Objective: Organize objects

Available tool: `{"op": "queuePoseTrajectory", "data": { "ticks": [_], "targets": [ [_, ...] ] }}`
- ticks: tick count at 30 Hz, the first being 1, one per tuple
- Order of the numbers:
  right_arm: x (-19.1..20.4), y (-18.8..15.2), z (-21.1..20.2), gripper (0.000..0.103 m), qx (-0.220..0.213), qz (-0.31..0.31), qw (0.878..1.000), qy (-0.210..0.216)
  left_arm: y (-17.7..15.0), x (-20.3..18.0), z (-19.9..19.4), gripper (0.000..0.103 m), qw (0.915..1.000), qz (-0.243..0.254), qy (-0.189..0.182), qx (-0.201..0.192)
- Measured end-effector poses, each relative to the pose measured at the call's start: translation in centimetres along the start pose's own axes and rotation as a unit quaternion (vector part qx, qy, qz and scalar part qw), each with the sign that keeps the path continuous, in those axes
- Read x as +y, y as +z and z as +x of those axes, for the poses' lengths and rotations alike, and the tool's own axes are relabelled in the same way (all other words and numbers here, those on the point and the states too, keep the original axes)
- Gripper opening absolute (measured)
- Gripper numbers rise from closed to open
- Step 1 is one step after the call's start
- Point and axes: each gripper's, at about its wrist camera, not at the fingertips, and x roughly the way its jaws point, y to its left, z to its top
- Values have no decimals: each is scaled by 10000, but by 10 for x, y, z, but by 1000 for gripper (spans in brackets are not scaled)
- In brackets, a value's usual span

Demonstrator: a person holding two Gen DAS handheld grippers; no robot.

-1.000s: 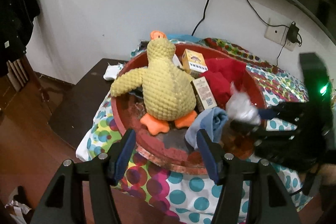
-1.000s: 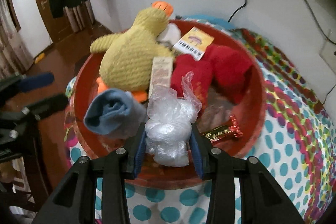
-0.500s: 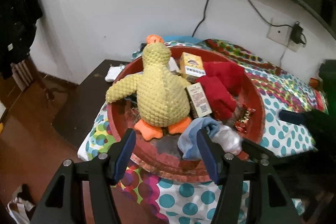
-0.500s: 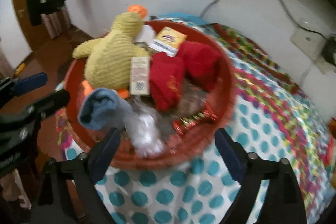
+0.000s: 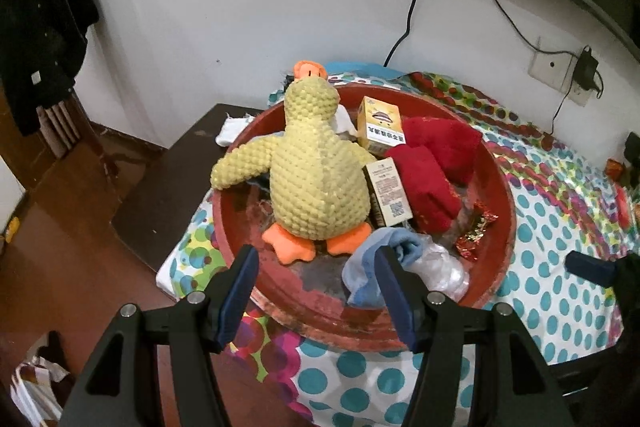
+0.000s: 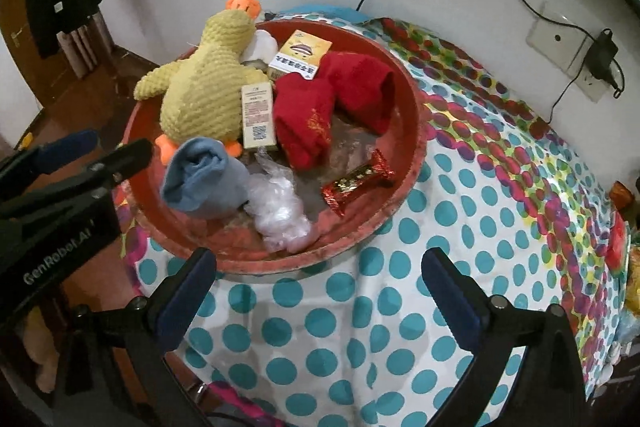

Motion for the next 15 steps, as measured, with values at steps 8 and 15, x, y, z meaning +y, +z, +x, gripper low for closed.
{"op": "queuePoseTrajectory", "data": {
  "ticks": [8, 15],
  "targets": [
    [1, -2, 6, 102, 108, -86, 9999, 77, -1, -7, 14, 65, 9995, 6, -92, 300],
    [-2, -2, 9, 102, 187, -49, 9998, 105, 0, -8, 16, 65, 9991, -43, -275, 332]
  ]
}}
